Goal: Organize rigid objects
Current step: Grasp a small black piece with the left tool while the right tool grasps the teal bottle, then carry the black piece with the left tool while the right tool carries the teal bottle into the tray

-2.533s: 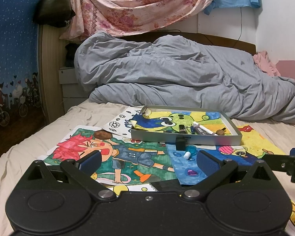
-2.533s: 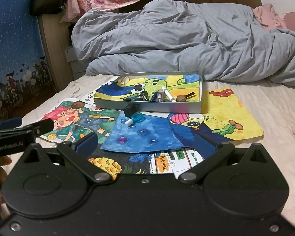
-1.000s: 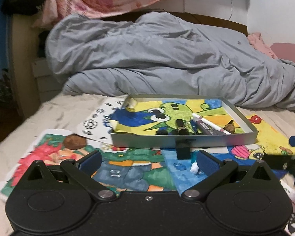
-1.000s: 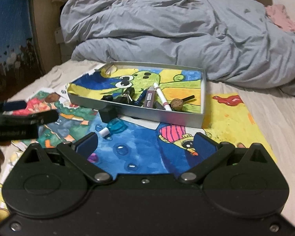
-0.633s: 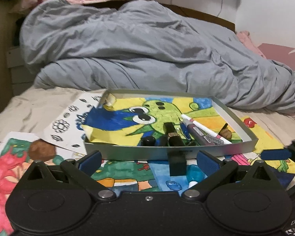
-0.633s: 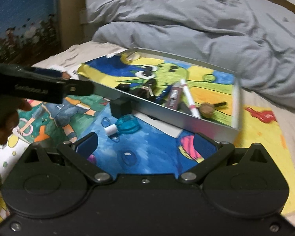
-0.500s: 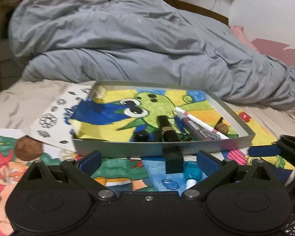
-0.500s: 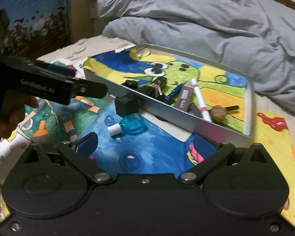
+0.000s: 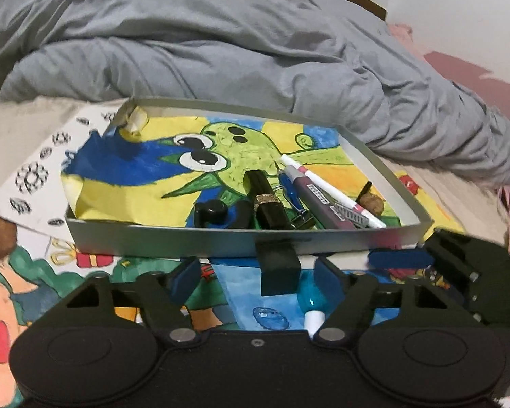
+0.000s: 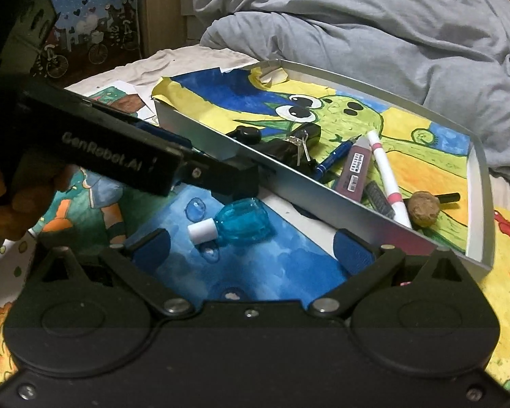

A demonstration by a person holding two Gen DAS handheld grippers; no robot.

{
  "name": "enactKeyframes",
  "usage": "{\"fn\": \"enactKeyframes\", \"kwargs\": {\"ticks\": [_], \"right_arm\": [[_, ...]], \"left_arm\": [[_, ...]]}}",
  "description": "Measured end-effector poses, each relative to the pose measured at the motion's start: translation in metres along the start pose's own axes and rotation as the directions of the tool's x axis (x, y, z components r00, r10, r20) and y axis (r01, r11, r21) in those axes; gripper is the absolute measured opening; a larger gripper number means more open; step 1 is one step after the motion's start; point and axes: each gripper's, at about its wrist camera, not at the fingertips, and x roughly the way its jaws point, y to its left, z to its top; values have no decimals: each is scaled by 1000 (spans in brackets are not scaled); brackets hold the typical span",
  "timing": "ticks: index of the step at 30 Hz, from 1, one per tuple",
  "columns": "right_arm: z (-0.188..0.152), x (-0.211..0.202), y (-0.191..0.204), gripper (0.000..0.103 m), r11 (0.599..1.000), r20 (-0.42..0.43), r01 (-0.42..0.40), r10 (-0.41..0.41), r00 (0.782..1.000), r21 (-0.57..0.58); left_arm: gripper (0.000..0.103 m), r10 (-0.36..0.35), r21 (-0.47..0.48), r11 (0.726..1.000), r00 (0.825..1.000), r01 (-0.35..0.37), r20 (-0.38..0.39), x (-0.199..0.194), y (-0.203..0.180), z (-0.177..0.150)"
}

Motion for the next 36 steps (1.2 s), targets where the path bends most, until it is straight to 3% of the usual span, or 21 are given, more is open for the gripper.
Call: {"fn": "enactKeyframes", "kwargs": {"ticks": [2,9,13,15,28,36], "right_arm": [[0,4,-1,84,1000,-7,-20,20,1000,-4],[4,10,0,72,998,14,-52,53,999,-26],[5,11,0,53,998,19,-64,64,998,-28],[6,11,-2,46,998,21,-65,65,998,-23],[1,-12,-1,45,1000,9,-16,17,1000,-20],[17,-50,-14,45,999,107,30,-33,994,29]], "left_arm": [[67,-14,-12,1000,1000,14,-5,3,1,2],[42,-47,-17,999,998,46,-42,16,-4,4],[29,-74,-53,996,996,72,-51,18,1,4],[29,-78,-53,996,995,75,-56,19,1,4],[28,-56,-40,998,998,55,-34,0,-7,4],[28,-46,-17,999,998,47,41,-27,-22,18]]}}
